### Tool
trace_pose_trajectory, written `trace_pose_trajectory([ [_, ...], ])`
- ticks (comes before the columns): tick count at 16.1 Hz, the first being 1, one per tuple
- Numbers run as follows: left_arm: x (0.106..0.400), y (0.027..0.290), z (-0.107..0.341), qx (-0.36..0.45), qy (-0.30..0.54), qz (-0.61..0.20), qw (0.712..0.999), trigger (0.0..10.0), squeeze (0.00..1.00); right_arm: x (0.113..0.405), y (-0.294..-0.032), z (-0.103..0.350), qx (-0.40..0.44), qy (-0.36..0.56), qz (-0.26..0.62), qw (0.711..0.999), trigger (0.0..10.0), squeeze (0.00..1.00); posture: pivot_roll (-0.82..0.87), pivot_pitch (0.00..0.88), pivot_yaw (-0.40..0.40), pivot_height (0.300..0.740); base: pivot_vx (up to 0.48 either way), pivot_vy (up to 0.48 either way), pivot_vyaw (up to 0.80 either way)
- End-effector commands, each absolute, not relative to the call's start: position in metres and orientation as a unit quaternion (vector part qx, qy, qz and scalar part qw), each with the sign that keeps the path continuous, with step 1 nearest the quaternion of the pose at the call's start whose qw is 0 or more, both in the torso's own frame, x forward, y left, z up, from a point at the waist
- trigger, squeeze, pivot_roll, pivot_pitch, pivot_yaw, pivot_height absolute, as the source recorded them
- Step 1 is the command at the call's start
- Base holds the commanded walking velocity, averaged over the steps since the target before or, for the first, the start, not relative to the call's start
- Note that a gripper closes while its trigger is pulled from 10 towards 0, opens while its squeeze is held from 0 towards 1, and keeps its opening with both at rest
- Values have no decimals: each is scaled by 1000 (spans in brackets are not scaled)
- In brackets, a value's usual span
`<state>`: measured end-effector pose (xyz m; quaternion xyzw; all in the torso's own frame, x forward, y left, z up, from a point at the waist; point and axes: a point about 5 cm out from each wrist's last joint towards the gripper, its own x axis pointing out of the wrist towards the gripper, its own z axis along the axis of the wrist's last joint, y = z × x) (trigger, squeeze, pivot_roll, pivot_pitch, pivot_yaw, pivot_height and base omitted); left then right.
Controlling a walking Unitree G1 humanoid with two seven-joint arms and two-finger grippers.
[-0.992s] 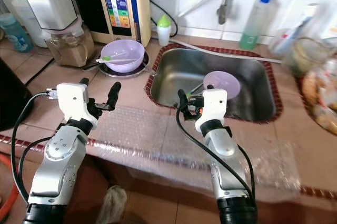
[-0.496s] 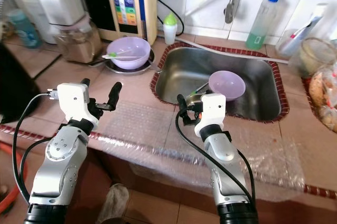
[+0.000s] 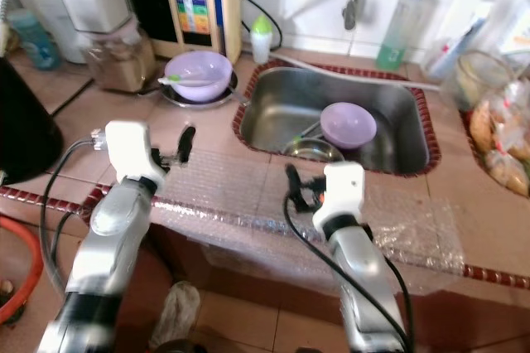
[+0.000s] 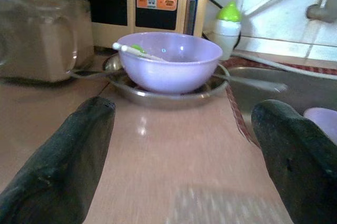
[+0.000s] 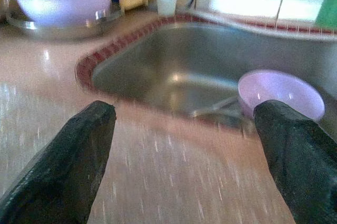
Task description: Kitchen organization
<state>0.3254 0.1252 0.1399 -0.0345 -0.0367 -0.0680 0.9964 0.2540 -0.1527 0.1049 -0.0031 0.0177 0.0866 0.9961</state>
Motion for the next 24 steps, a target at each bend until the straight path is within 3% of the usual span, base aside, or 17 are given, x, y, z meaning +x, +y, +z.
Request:
trace_pose_trajectory([
  [1, 333, 127, 139, -41, -35, -59, 997, 10000, 0, 249, -154, 112, -5, 12, 82, 997, 10000, 0, -126, 142, 26, 740, 0, 0, 0],
  [8, 380, 146, 162, -56, -49, 19, 997, 10000, 0, 227, -167, 118, -18, 37, 68, 997, 10000, 0, -230, 203, 24, 740, 0, 0, 0],
  [24, 405, 158, 171, -94, 13, 91, 991, 10000, 0, 216, -165, 126, -38, 51, 80, 995, 10000, 0, -283, 167, 26, 740, 0, 0, 0],
])
